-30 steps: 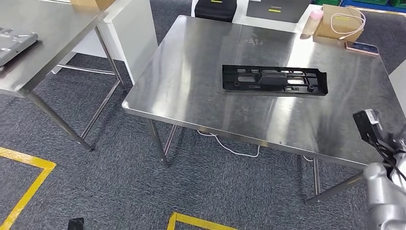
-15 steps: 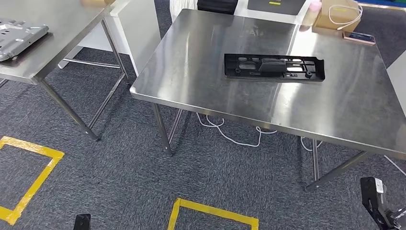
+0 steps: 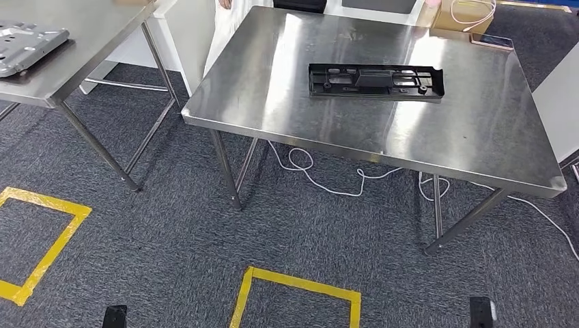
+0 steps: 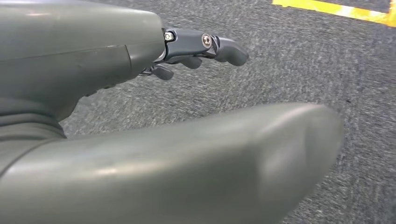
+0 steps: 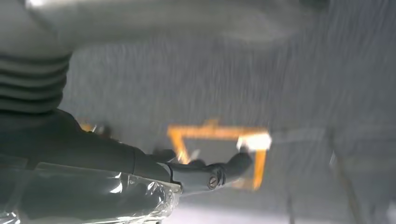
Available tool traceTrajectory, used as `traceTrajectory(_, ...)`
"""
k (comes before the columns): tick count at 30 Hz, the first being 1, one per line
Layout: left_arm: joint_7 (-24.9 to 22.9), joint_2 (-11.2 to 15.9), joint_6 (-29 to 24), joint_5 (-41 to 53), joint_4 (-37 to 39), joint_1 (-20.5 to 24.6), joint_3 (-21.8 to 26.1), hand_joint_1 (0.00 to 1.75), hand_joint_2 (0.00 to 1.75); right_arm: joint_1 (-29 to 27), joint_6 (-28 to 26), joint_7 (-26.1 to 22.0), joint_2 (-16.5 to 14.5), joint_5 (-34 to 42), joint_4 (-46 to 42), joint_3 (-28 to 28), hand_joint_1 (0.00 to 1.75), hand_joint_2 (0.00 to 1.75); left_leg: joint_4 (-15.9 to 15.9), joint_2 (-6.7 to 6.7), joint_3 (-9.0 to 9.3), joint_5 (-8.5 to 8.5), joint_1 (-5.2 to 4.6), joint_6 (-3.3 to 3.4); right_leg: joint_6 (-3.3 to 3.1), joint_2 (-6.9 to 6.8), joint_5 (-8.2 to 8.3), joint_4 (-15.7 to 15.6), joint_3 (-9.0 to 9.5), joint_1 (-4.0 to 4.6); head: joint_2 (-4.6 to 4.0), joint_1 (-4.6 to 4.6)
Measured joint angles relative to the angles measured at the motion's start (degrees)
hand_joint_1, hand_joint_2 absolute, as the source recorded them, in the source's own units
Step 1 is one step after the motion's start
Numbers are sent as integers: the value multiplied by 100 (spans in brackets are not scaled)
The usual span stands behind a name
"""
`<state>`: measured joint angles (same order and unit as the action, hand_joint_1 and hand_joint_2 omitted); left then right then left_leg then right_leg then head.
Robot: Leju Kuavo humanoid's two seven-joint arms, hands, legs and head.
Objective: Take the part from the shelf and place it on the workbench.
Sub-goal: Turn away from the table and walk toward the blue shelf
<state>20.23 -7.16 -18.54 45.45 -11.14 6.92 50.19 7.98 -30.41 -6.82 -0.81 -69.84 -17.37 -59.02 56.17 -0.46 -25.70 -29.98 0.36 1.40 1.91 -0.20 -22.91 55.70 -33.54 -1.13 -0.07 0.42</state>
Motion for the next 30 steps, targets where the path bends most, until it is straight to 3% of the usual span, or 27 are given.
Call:
traceTrajectory(2, 1, 15, 31, 9, -1, 12, -3, 0, 0, -15, 140, -125, -76, 101, 128, -16, 0, 175, -100, 17, -58, 58, -13, 71, 89, 4, 84, 9, -83, 7, 0, -3)
traceTrajectory(3, 1, 19, 43, 10, -1, 16, -3, 0, 0, -27, 163, -142, -100, 129, 176, -27, 0, 175, -124, 29, -112, 117, -12, 123, 98, 6, 28, 68, -152, 16, 0, -3)
traceTrajectory(4, -1, 24, 51, 12, -1, 19, -3, 0, 0, -37, 179, -149, -121, 157, 222, -42, 0, 175, -147, 44, -176, 185, -5, 176, 77, 9, -121, 222, -236, 26, 0, 14)
traceTrajectory(6, -6, 32, 51, 27, -1, 27, -2, 0, 0, -41, 296, -153, -145, 297, 286, -92, 0, 175, -158, 64, -332, 318, -9, 231, -14, 9, -641, 873, -455, 29, 0, 48)
traceTrajectory(7, -13, 37, 46, 43, -1, 31, -2, 0, 0, -39, 410, -159, -153, 422, 311, -143, 0, 175, -157, 76, -411, 384, -17, 236, -29, 10, -860, 1268, -535, 25, 0, 65)
traceTrajectory(8, -27, 36, 24, 56, -1, 38, -2, 0, 0, -39, 520, -158, -161, 524, 335, -204, 0, 175, -155, 86, -497, 454, -25, 233, -6, 10, -968, 1596, -567, 25, 0, 68)
traceTrajectory(9, -46, 30, -15, 67, -1, 48, -2, 0, 0, -44, 594, -125, -166, 559, 356, -258, 0, 175, -153, 94, -583, 523, -32, 227, 49, 10, -939, 1757, -519, 25, 0, 69)
traceTrajectory(10, -69, 17, -65, 71, -1, 60, -2, 0, 0, -52, 622, -68, -167, 516, 374, -294, 0, 175, -151, 100, -668, 592, -35, 217, 116, 10, -812, 1718, -379, 25, 0, 72)
traceTrajectory(11, -91, 3, -117, 73, -1, 74, -1, 0, 0, -59, 614, 21, -165, 416, 389, -309, 0, 175, -149, 103, -752, 661, -37, 199, 173, 9, -659, 1480, -142, 23, 0, 71)
traceTrajectory(12, -107, -10, -157, 77, -1, 91, -1, 0, 0, -65, 608, 132, -159, 313, 399, -307, 0, 175, -145, 105, -825, 727, -40, 173, 194, 9, -582, 1049, 192, 23, 0, 72)
traceTrajectory(13, -117, -20, -181, 84, -1, 108, -2, 0, 0, -69, 607, 222, -154, 237, 406, -303, 0, 175, -137, 109, -886, 789, -47, 145, 177, 12, -599, 519, 556, 40, 0, 75)
traceTrajectory(14, -124, -27, -194, 95, -1, 124, -2, 0, 0, -79, 610, 298, -152, 186, 417, -300, 0, 131, -135, 115, -928, 857, -55, 117, 130, 16, -657, 90, 830, 52, 0, 70)
traceTrajectory(15, -128, -31, -202, 104, -1, 139, -3, 0, 0, -96, 618, 363, -152, 147, 431, -296, 0, 87, -132, 120, -956, 918, -62, 96, 85, 23, -726, -209, 991, 67, 0, 66)
traceTrajectory(17, -146, -38, -207, 121, 0, 157, -3, 0, 0, -146, 676, 504, -157, 84, 467, -286, 0, 0, -129, 119, -994, 1007, -58, 57, 9, 28, -717, -309, 964, 52, 0, 50)
traceTrajectory(18, -159, -41, -207, 126, 1, 161, -4, 0, 0, -164, 718, 597, -159, 52, 484, -280, 0, 0, -80, 108, -1029, 941, -48, 29, -32, 25, -680, -296, 914, 32, 0, 41)
traceTrajectory(19, -173, -44, -206, 131, 1, 162, -6, 0, 0, -175, 765, 692, -161, 19, 498, -272, 0, 0, 58, 97, -1082, 760, -35, -6, -102, 19, -635, -281, 866, 12, 0, 28)
traceTrajectory(22, -201, -47, -185, 147, 2, 177, -12, 0, 0, -184, 871, 909, -164, -82, 524, -238, 0, 0, 1074, 69, -1326, -147, -6, -90, -273, 6, -474, -230, 679, 23, 0, -15)
traceTrajectory(23, -201, -44, -158, 161, 2, 182, -15, 0, 0, -188, 890, 953, -163, -113, 528, -221, 0, 0, 1430, 65, -1379, -312, 0, -104, -288, 5, -427, -199, 597, 37, 0, -22)
traceTrajectory(24, -192, -40, -121, 176, 2, 184, -18, 0, 0, -195, 899, 982, -162, -145, 530, -204, 0, 0, 1658, 62, -1371, -341, 7, -109, -288, 4, -384, -155, 501, 48, 0, -24)
traceTrajectory(25, -181, -33, -84, 190, 2, 185, -20, 0, 0, -202, 899, 997, -162, -177, 533, -185, 0, 0, 1690, 61, -1273, -247, 12, -99, -283, 5, -348, -104, 401, 61, 0, -25)
traceTrajectory(26, -174, -25, -64, 200, 2, 189, -21, 0, 0, -208, 899, 1005, -163, -211, 536, -165, 0, 0, 1517, 56, -1077, -99, 13, -72, -277, 8, -311, -57, 305, 74, 0, -27)
traceTrajectory(28, -191, -12, -91, 218, -1, 220, -21, 0, 0, -217, 899, 1012, -174, -314, 546, -112, 0, 0, 749, 32, -477, 71, -16, 40, -249, 17, -233, 7, 165, 99, 0, -29)
traceTrajectory(30, -229, -8, -145, 237, -4, 268, -23, 0, 0, -218, 899, 1014, -186, -419, 556, -41, 0, 0, 109, 17, -49, 18, -62, 125, -178, 15, -141, 25, 99, 105, 0, -21)
